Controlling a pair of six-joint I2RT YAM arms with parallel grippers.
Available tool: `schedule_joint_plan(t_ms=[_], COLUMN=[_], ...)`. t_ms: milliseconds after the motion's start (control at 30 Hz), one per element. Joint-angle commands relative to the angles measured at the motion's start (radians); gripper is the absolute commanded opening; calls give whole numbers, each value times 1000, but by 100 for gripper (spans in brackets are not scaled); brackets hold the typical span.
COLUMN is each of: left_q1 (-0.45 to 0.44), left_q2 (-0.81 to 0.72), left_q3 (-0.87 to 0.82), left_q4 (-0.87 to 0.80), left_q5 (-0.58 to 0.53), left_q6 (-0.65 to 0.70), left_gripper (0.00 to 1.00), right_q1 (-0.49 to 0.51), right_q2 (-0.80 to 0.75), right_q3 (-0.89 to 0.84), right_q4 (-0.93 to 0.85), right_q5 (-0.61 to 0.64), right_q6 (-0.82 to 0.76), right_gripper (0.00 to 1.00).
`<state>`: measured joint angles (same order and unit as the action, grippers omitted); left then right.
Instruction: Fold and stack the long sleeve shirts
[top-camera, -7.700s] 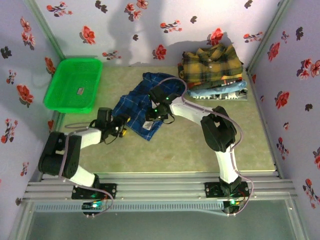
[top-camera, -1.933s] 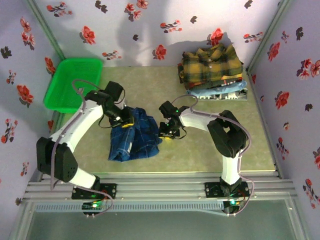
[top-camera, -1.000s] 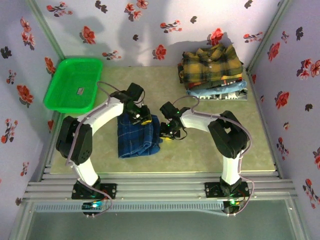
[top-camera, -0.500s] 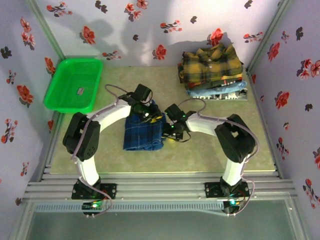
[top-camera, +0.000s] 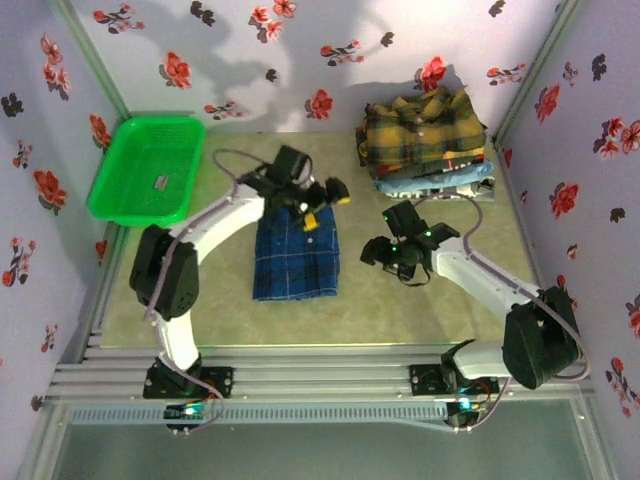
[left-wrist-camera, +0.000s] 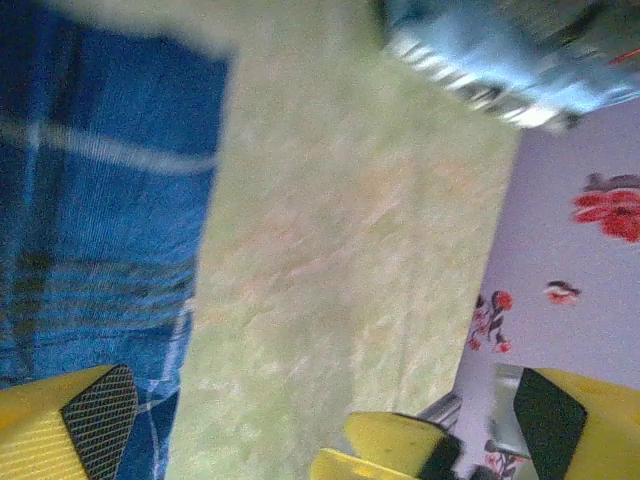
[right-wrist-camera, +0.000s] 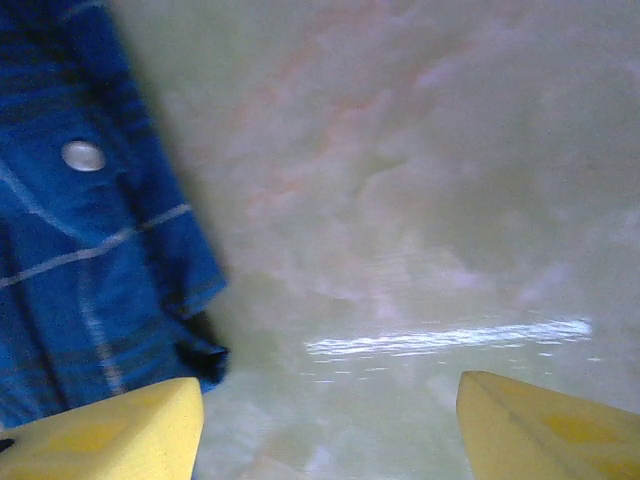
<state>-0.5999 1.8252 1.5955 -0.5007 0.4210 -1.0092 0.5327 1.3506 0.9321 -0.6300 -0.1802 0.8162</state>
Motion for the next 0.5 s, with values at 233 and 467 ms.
schedule_joint_plan(t_ms=[233,467], left_q1=[245,276], left_q2=[-217,-72], left_q3=[-97,-197], left_q4=[-222,-46], left_q5=[-19,74], left_q6=[273,274], left_gripper=[28,1], right_q1=[142,85], right_q2=[401,707], right_q3=[481,739], right_q4=[221,283], right_q5=[-199,-268], right_q6=[71,107], right_gripper=[35,19])
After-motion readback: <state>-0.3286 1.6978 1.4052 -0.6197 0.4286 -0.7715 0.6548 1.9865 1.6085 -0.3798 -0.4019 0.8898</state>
